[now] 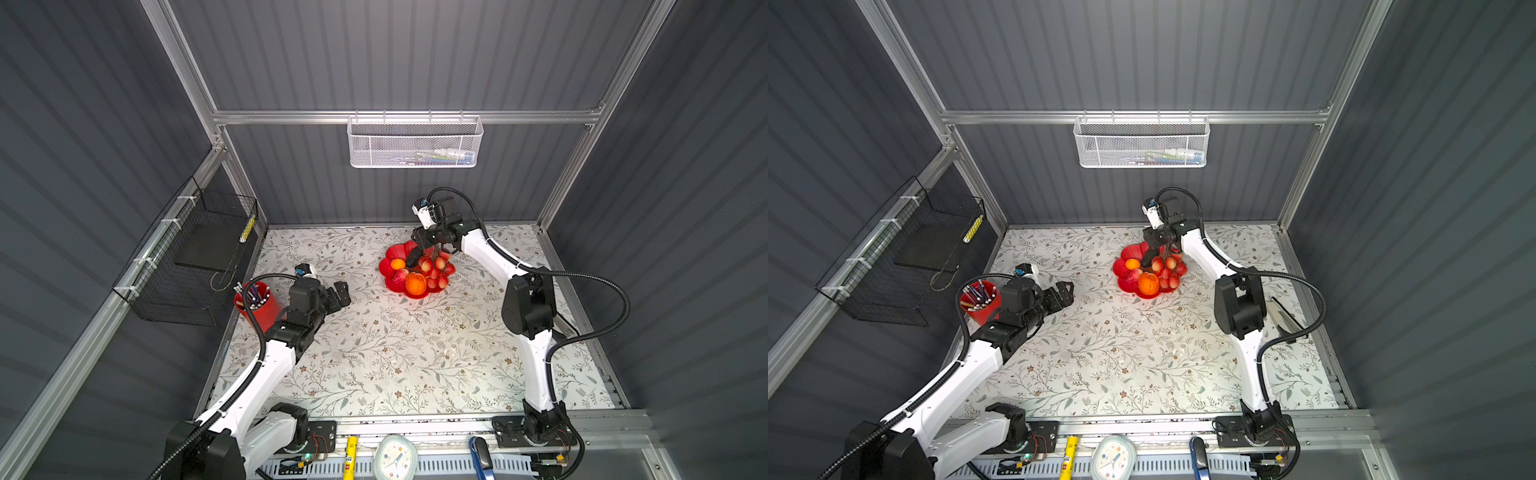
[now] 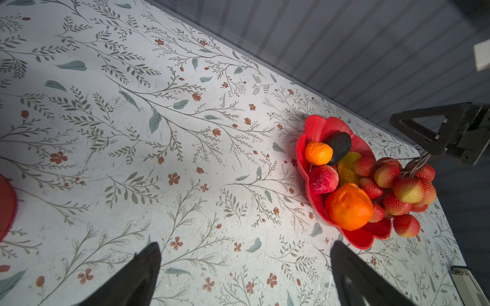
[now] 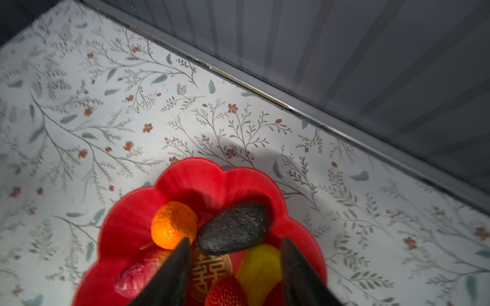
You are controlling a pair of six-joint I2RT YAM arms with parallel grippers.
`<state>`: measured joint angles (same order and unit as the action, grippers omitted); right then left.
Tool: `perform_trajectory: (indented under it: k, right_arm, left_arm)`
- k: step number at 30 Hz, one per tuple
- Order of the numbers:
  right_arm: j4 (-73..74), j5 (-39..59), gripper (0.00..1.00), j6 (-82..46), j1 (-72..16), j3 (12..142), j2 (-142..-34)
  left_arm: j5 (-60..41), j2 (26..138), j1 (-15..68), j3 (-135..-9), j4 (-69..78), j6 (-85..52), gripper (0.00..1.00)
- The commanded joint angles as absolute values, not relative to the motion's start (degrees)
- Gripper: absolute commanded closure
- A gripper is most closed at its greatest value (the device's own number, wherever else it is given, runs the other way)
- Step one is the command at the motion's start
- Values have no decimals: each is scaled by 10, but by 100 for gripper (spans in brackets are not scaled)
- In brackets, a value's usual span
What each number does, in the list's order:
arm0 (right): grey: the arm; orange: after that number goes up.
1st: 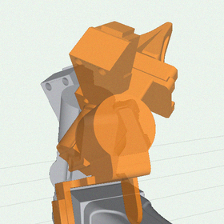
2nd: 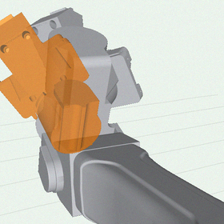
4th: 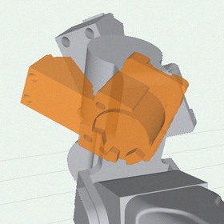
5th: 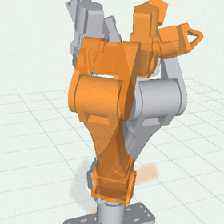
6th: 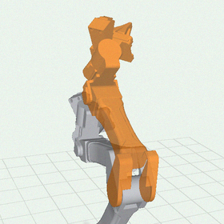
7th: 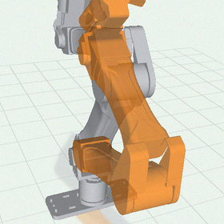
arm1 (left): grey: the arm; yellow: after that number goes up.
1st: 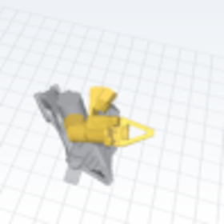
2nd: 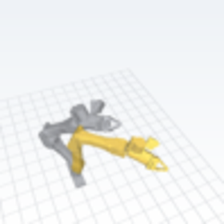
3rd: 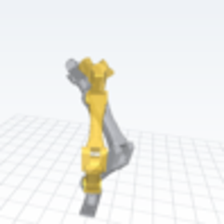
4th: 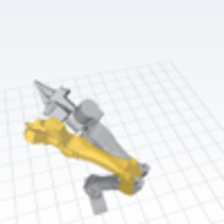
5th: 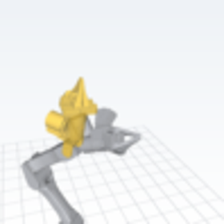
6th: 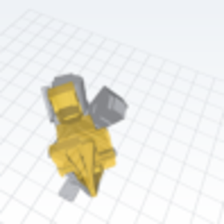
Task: Place and organize the fake fruits in the fruit bowl
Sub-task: 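Lower the lychee bunch onto the bowl and open the right gripper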
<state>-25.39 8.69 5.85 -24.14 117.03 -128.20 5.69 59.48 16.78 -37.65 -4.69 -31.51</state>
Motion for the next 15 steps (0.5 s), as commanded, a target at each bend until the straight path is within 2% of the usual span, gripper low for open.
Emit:
perform_trajectory:
  k: [1,4,12,15]
  right_arm:
    - [-250,107,17,41,-240,1191,-1263]
    - [-232,102,1,32,-238,1202,-1240]
    - [-226,122,1,16,-235,1220,-1175]
    - [-237,72,1,-24,-229,1184,-1143]
  left_arm:
    - [51,589,163,-380,-45,-304,0]
    - [54,586,163,-380,-47,-304,0]
    - [57,583,163,-380,-44,-303,0]
    - [56,583,163,-379,-45,-303,0]
